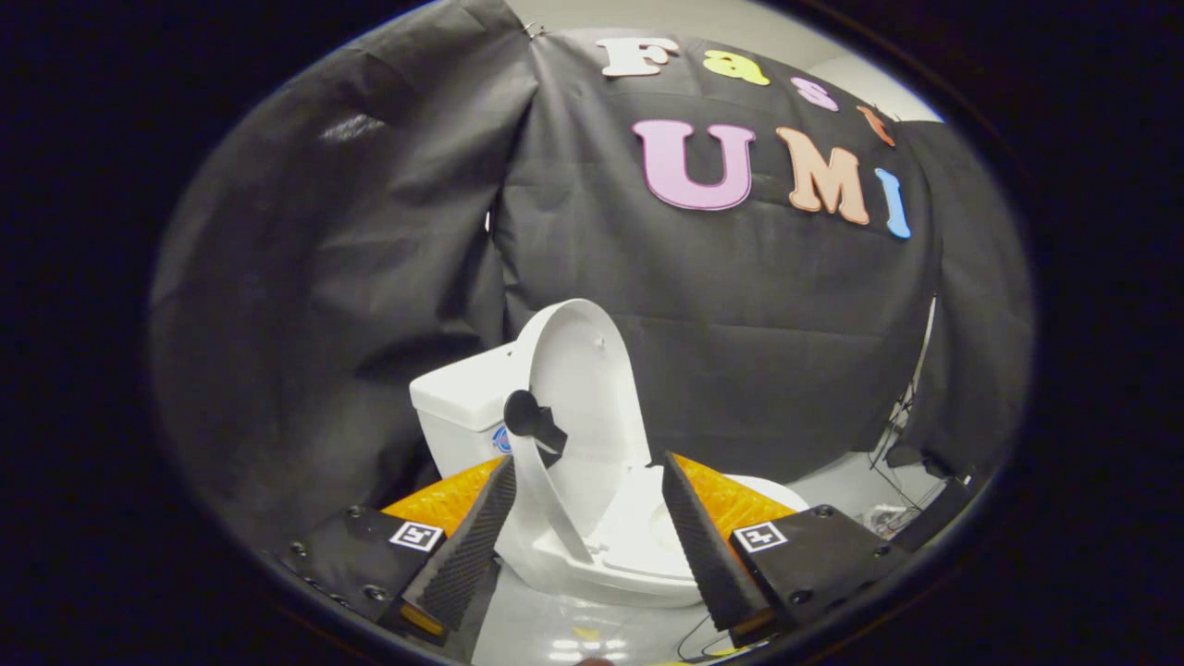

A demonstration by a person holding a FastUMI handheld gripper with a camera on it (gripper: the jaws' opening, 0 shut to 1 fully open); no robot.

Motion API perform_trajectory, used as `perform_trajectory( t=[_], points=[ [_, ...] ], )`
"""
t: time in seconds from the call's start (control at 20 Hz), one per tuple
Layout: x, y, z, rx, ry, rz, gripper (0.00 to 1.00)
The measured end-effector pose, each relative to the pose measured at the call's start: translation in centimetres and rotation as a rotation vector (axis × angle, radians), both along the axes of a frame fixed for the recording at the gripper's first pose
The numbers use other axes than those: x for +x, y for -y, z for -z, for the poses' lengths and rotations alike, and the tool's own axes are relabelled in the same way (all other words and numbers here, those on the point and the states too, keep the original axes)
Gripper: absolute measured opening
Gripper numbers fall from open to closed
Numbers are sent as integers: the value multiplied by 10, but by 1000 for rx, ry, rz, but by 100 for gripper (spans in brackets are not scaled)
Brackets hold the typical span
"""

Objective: Open the toilet lid.

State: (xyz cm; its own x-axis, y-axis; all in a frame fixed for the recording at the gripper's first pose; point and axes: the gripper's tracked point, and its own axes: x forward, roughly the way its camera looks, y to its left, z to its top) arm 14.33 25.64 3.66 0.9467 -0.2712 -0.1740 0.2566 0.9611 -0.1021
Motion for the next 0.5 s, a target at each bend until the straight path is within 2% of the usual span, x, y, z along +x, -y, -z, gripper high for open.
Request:
perform_trajectory(
  t=[0.3, 0.5],
  points=[
    [-21, 52, -12, 20, 54, 35, 98],
    [-33, 78, -2, 110, 85, 35, 96]
  ],
)
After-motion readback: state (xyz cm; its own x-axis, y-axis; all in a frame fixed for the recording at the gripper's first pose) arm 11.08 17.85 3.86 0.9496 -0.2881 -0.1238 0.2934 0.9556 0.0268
